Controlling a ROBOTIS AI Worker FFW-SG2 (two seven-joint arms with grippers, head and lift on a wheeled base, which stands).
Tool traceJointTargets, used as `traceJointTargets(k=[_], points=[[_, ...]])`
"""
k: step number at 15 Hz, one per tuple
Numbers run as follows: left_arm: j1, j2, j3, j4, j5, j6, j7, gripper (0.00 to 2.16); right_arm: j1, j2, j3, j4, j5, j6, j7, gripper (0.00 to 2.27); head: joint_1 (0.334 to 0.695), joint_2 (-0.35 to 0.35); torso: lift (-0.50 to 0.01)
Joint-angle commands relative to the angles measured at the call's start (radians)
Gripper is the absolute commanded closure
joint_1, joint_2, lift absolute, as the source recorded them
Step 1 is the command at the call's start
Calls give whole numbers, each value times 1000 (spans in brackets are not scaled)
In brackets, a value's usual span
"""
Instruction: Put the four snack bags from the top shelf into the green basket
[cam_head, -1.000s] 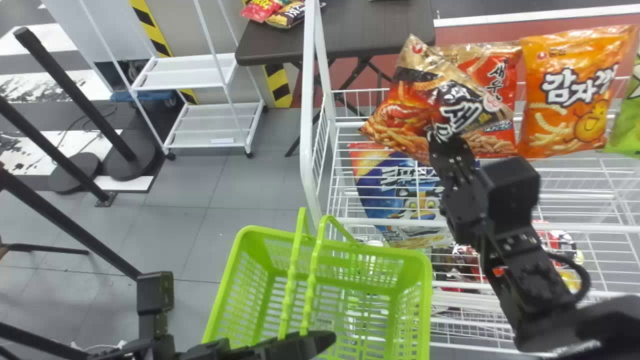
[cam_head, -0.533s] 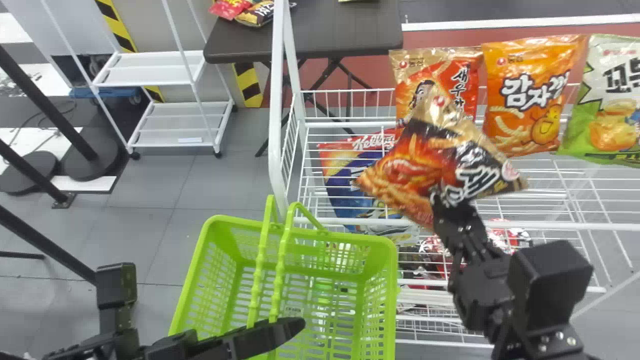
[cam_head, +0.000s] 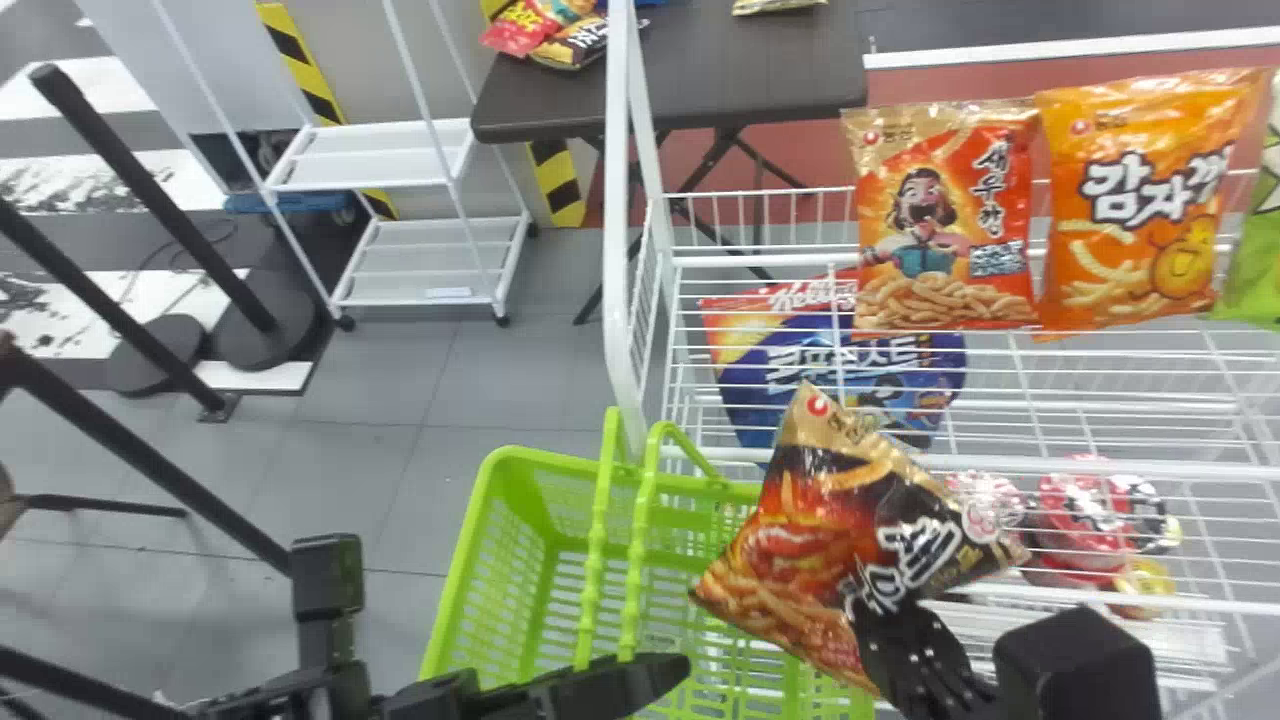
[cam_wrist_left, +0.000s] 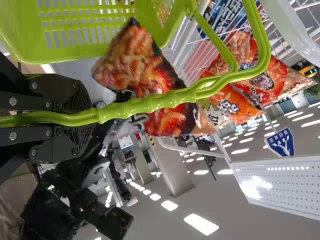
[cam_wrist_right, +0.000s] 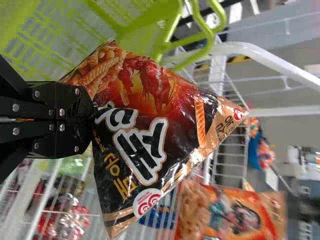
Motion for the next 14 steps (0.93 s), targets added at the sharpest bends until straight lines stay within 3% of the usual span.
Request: traceJointTargets(k=[1, 4, 5, 6, 7, 12, 14], points=[[0, -2, -3, -2, -1, 0, 2, 2138, -43, -4, 32, 77, -56, -2, 0, 2253, 695, 264, -1], [0, -5, -6, -5, -3, 0, 2, 2138, -113, -7, 106, 182, -87, -36, 0, 2125, 695, 340, -1], [2, -5, -6, -5, -3, 0, 0, 2138, -136, -7, 115, 207, -113, -36, 0, 1777, 695, 350, -1], [3, -5, -6, -6, -3, 3, 0, 2138, -155, -9, 127, 227, -122, -36, 0, 792, 695, 350, -1], [5, -5, -4, -5, -3, 3, 0, 2138, -164, -9, 135, 235, -124, -36, 0, -2, 695, 350, -1], [6, -5, -3, -3, -1, 0, -3, 2138, -136, -33, 93, 173, -150, -58, 0, 36, 695, 350, -1], [6, -3, -3, -3, -1, 3, -3, 2138, -103, -36, 23, 123, -156, -122, 0, 43, 695, 350, -1]])
